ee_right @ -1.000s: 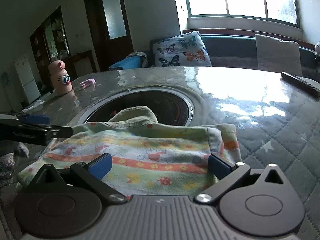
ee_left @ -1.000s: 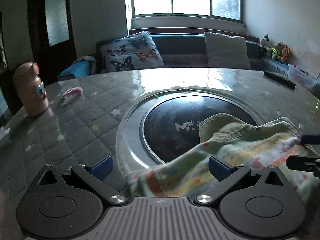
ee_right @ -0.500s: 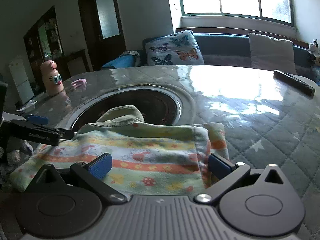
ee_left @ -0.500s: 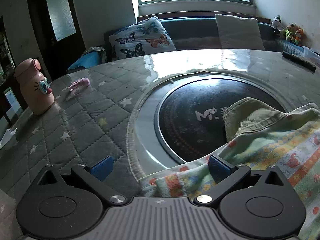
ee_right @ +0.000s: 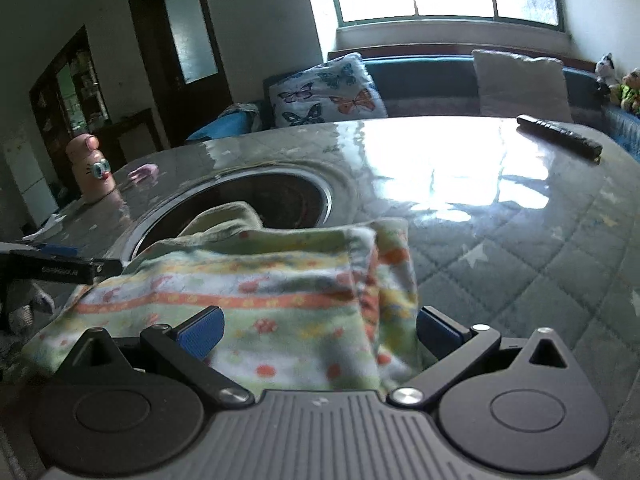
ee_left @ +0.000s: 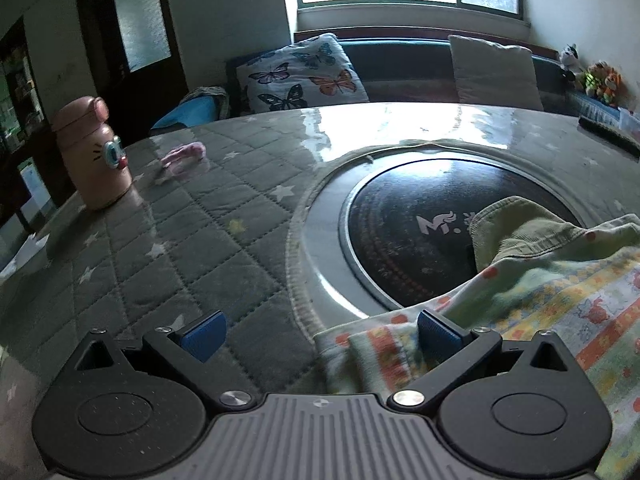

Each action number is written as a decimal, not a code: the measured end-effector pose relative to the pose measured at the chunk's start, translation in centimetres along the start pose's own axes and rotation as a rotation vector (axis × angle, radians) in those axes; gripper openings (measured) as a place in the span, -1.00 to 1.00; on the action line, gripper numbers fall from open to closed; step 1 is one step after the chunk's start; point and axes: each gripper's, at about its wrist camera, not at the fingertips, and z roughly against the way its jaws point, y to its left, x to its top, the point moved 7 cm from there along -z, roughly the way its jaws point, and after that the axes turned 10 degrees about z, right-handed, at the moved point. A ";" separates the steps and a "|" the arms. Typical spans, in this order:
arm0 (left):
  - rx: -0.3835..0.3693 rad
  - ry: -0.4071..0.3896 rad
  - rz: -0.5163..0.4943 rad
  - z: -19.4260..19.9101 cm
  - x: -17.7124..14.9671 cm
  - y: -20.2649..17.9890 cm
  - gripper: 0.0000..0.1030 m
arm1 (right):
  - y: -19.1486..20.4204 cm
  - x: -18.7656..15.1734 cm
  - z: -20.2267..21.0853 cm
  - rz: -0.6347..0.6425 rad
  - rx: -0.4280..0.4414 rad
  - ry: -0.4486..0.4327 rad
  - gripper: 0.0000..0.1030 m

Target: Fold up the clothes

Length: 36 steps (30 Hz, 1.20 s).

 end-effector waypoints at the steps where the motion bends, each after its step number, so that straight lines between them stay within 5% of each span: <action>1: 0.000 -0.002 0.010 0.4 -0.1 0.3 1.00 | 0.1 -0.2 0.2 0.000 0.008 0.002 1.00; 7: -0.068 0.005 0.050 3.2 -1.6 1.4 0.97 | 0.9 -1.0 1.4 0.012 0.047 0.009 1.00; 24: -0.262 0.085 0.077 6.2 -4.6 0.6 -0.05 | 3.5 -3.3 4.7 0.075 0.094 0.069 1.00; 30: -0.285 0.069 0.057 7.1 -5.0 1.0 0.00 | 5.0 -4.7 7.2 0.101 0.115 0.098 1.00; 36: -0.315 0.016 0.035 9.5 -5.1 0.9 0.25 | 5.2 -2.0 8.3 0.083 0.062 0.004 1.00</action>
